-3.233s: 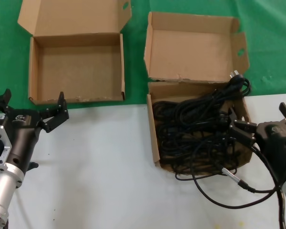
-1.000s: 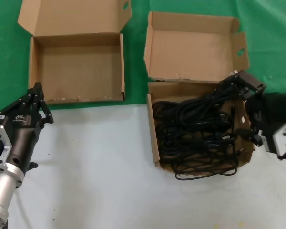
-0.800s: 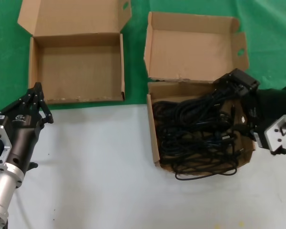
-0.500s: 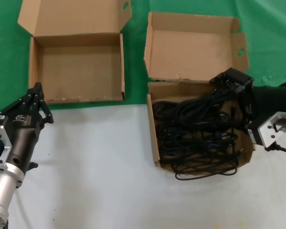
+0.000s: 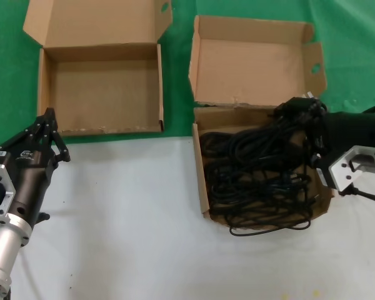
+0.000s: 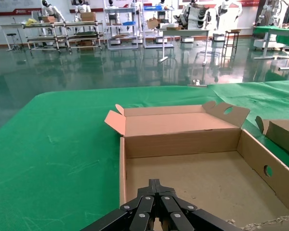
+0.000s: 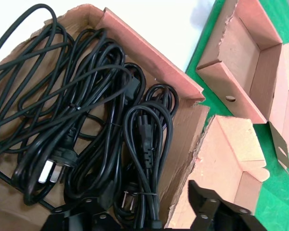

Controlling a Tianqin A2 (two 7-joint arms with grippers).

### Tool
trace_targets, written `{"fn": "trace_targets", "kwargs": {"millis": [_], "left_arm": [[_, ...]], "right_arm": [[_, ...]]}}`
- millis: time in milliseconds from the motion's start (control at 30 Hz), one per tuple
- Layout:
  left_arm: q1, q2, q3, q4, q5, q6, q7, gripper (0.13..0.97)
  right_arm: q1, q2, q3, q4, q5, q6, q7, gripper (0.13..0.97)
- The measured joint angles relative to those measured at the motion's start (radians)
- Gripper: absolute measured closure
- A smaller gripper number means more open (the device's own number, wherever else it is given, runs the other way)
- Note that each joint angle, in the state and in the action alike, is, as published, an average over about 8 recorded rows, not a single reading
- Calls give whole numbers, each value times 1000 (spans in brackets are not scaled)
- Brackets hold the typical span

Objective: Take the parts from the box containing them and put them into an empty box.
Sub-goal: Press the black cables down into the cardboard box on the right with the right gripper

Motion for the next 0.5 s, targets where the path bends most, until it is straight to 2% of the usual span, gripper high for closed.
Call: {"fn": "trace_targets", "kwargs": {"millis": [67, 333, 500], "left_arm": [[0, 0, 0, 0, 0, 0, 0, 952], [0, 0, 0, 0, 0, 0, 0, 952], [0, 0, 0, 0, 0, 0, 0, 952]], "right_arm": [[2, -4, -2, -5, -3, 1, -2, 430], [6, -13, -8, -20, -14, 3, -6, 644], [7, -19, -12, -27, -20, 4, -7, 727]]}}
